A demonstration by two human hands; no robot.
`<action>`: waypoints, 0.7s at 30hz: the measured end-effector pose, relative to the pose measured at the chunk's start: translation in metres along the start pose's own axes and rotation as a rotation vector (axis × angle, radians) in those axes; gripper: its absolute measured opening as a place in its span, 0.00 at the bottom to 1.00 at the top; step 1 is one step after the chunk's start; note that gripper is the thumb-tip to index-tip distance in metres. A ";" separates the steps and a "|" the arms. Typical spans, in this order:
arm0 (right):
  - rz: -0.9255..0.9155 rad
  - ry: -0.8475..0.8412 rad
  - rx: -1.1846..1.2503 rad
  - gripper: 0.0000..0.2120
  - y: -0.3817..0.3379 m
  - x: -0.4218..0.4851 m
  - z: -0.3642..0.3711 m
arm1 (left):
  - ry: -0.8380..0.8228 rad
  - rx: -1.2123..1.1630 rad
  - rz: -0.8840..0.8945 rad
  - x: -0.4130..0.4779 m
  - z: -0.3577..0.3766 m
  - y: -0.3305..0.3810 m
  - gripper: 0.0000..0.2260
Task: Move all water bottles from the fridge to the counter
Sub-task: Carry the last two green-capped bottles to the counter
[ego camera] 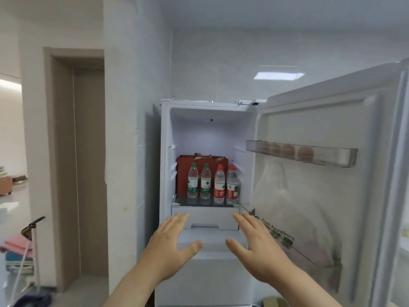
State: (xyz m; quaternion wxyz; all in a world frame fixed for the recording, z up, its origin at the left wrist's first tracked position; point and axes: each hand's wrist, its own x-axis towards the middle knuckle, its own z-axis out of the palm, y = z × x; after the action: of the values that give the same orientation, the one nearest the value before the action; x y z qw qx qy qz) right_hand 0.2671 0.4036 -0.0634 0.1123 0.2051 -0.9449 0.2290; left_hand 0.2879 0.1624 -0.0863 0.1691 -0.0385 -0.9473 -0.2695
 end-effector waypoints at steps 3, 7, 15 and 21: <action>-0.002 -0.001 0.013 0.34 0.000 0.036 0.017 | -0.009 0.022 0.004 0.031 0.004 -0.021 0.38; -0.013 0.003 0.040 0.34 0.009 0.092 0.042 | 0.019 0.009 0.021 0.082 0.011 -0.040 0.37; -0.063 0.042 0.124 0.35 0.049 0.233 0.081 | 0.070 0.040 -0.005 0.206 0.039 -0.070 0.37; -0.056 0.034 0.160 0.34 0.072 0.320 0.104 | 0.085 0.003 -0.058 0.283 0.058 -0.098 0.36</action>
State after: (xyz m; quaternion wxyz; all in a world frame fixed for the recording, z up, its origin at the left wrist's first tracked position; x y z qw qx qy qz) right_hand -0.0622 0.3043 -0.0839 0.1180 0.2359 -0.9154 0.3040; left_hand -0.0111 0.1043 -0.0846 0.2011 0.0007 -0.9404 -0.2742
